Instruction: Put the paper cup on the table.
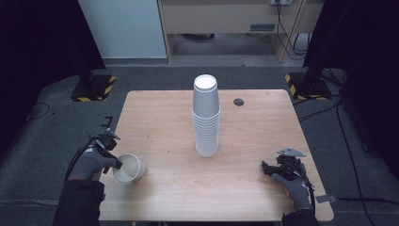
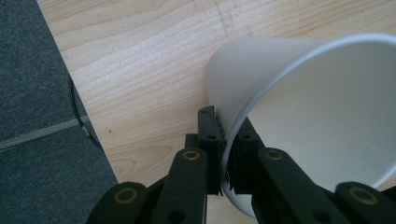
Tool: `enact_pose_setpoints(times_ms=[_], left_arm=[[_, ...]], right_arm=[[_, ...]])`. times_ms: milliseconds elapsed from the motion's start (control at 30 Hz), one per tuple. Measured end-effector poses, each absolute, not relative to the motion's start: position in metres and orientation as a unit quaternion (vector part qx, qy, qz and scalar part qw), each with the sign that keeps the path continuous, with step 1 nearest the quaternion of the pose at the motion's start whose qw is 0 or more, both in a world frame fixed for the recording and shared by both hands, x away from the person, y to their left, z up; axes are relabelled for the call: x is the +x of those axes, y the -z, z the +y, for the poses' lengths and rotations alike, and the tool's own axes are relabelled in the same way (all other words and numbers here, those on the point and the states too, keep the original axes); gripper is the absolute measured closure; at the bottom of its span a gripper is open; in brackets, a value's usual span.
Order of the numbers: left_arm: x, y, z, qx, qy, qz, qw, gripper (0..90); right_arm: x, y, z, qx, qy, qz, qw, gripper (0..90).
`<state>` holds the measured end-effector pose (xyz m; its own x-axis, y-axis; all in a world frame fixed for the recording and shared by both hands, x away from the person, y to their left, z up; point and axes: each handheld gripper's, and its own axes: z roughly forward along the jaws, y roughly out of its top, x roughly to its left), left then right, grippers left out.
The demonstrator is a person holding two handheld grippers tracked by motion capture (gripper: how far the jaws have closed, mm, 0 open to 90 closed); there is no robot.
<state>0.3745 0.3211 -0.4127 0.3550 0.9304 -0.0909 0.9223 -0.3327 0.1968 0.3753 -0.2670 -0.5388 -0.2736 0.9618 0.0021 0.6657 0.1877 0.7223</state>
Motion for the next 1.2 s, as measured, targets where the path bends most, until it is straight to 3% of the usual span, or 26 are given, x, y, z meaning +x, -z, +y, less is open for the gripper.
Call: enact_pose_setpoints(times_ms=[400, 600, 800, 967, 1200], left_arm=[[0.377, 0.415, 0.318, 0.811, -0.038, 0.567, 0.136, 81.2], [0.374, 0.413, 0.319, 0.807, -0.063, 0.564, 0.164, 67.8], [0.363, 0.406, 0.320, 0.795, -0.126, 0.547, 0.231, 54.9], [0.350, 0.402, 0.324, 0.756, -0.198, 0.535, 0.321, 47.9], [0.329, 0.410, 0.320, 0.694, -0.252, 0.516, 0.435, 43.7]], right_arm=[[0.375, 0.539, -0.267, 0.554, -0.314, 0.734, 0.236, 9.0], [0.375, 0.539, -0.267, 0.554, -0.314, 0.734, 0.235, 9.0], [0.375, 0.539, -0.267, 0.554, -0.314, 0.734, 0.235, 8.9], [0.376, 0.539, -0.267, 0.553, -0.313, 0.735, 0.237, 8.4], [0.376, 0.539, -0.267, 0.553, -0.313, 0.735, 0.236, 8.0]])
